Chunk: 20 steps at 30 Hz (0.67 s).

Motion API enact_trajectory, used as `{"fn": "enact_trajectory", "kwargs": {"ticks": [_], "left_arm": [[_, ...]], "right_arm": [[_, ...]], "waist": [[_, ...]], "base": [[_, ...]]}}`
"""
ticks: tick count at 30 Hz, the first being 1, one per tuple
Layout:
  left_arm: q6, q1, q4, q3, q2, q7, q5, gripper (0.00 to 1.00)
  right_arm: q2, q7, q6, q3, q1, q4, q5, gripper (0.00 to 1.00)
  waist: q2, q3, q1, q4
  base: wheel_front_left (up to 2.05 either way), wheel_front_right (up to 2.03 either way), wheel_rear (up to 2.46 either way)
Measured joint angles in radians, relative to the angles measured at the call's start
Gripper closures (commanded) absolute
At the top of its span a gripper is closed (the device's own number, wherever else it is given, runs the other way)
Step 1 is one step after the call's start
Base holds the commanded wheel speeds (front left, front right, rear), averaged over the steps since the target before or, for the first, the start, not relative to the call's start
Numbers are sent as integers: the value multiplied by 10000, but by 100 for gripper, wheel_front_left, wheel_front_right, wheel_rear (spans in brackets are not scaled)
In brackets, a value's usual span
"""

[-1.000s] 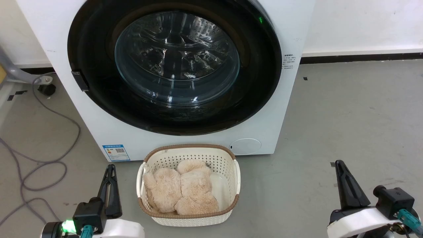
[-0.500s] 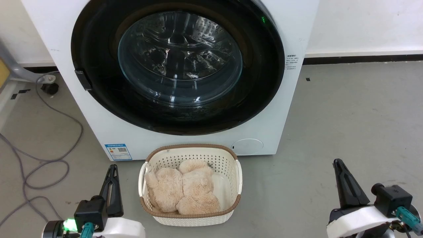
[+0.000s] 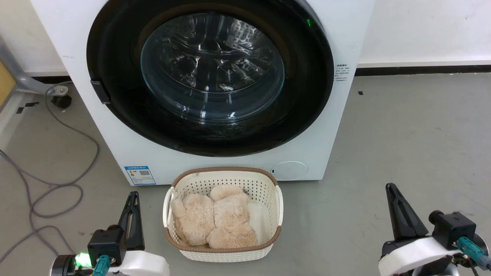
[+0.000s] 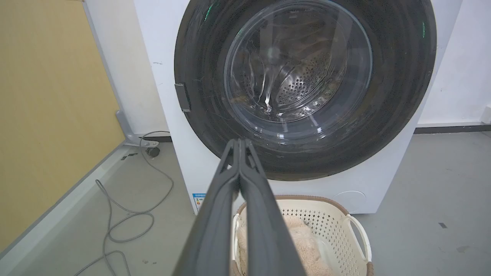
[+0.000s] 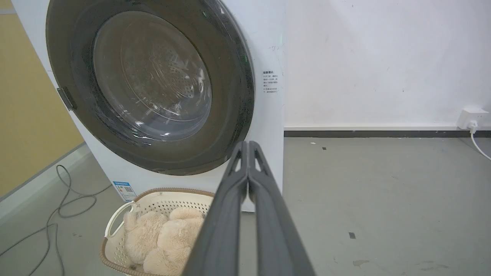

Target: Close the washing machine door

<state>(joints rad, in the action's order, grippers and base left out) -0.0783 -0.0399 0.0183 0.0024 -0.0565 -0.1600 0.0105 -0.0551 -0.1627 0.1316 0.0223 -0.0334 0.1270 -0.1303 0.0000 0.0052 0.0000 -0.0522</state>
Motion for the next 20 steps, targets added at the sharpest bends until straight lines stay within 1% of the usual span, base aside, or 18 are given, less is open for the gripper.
{"fn": "enact_trajectory", "kwargs": {"ticks": [20], "left_arm": [[159,37,-38,-2,25,380,-2,100]], "right_arm": [[0,407,0,-52,25,-303,357,100]], "waist": [[0,-13,0,132]], "base": [[0,0,0]]}}
